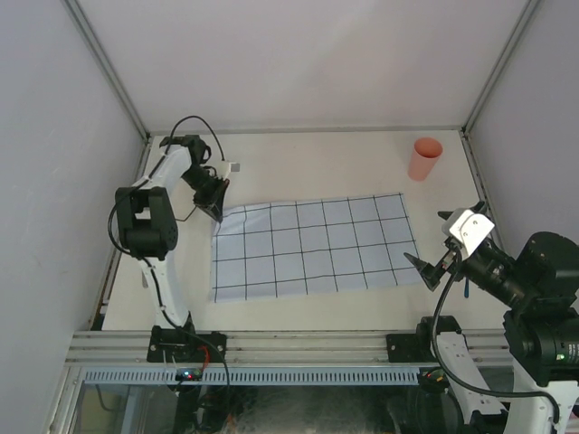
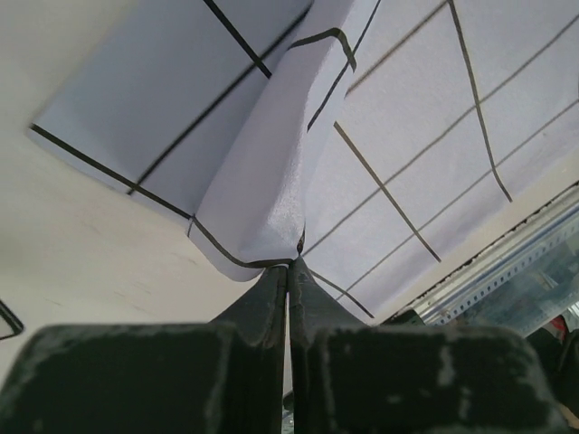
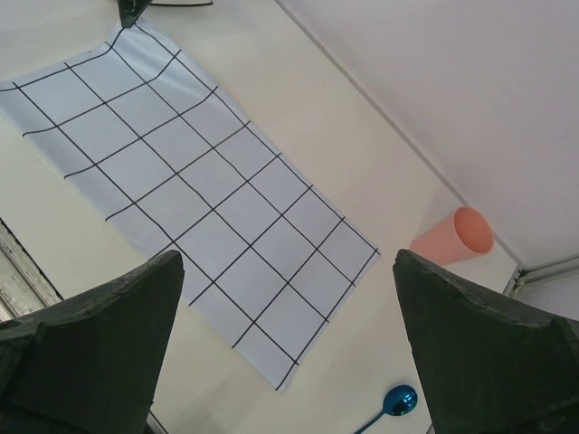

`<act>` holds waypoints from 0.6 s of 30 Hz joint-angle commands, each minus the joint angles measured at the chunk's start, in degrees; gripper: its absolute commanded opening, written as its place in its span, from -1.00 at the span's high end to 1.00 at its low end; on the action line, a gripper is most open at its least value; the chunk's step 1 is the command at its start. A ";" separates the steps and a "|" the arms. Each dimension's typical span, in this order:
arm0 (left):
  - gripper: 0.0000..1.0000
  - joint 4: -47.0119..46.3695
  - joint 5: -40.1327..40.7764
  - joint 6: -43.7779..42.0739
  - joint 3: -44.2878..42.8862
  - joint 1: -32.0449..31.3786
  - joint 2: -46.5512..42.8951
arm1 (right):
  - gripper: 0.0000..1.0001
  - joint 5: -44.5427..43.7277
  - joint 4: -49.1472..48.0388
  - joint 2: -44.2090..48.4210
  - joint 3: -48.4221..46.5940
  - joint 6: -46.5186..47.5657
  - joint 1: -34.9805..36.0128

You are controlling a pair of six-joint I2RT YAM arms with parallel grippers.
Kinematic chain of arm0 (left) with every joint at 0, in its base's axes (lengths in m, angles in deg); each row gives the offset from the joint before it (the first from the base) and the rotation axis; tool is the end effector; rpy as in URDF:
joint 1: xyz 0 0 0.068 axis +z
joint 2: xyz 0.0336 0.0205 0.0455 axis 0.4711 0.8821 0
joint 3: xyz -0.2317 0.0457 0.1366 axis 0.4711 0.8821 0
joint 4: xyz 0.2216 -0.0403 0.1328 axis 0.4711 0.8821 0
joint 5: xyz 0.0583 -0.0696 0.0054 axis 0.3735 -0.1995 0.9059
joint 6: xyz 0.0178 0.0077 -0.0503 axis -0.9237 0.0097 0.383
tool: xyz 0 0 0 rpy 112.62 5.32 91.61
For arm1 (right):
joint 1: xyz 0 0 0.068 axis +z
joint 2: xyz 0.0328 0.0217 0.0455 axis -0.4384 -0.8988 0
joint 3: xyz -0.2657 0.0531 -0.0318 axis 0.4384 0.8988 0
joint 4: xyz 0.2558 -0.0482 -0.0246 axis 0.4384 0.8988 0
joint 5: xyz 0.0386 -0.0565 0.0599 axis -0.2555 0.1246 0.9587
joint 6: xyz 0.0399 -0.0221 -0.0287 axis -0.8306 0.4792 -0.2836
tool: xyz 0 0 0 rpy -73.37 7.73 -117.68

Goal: Set the dinner table for one person
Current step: Flatten out the napkin at the center of the board.

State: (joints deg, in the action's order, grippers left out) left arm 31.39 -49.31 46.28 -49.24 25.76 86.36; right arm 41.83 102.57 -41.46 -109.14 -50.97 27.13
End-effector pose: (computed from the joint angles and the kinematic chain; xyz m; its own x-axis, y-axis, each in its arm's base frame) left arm 0.3857 -0.0304 0.2178 -0.8856 0.4467 -0.1272 0.4586 0.7978 -0.3914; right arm 0.0171 0.0223 0.4540 0.0517 -0.4177 -0.9071 -0.6757 0.6542 -0.3398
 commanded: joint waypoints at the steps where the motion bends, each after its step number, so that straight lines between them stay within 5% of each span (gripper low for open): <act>1: 0.91 -0.70 2.29 -1.42 -5.42 0.96 2.86 | -0.99 0.92 -1.36 -1.25 -0.18 0.21 -0.71; 13: 0.40 -0.70 6.27 -1.98 -13.51 2.69 11.37 | -0.99 1.51 -0.53 -1.77 0.29 0.67 -1.65; 18: 0.35 -0.76 8.10 -2.06 -15.89 2.92 13.46 | -0.99 1.57 -0.46 -1.65 1.08 0.77 -1.85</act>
State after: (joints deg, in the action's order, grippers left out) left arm 30.63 -43.12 45.32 -60.54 28.29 98.81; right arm 42.47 103.05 -42.40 -108.61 -50.86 25.60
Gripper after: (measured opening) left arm 0.317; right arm 0.995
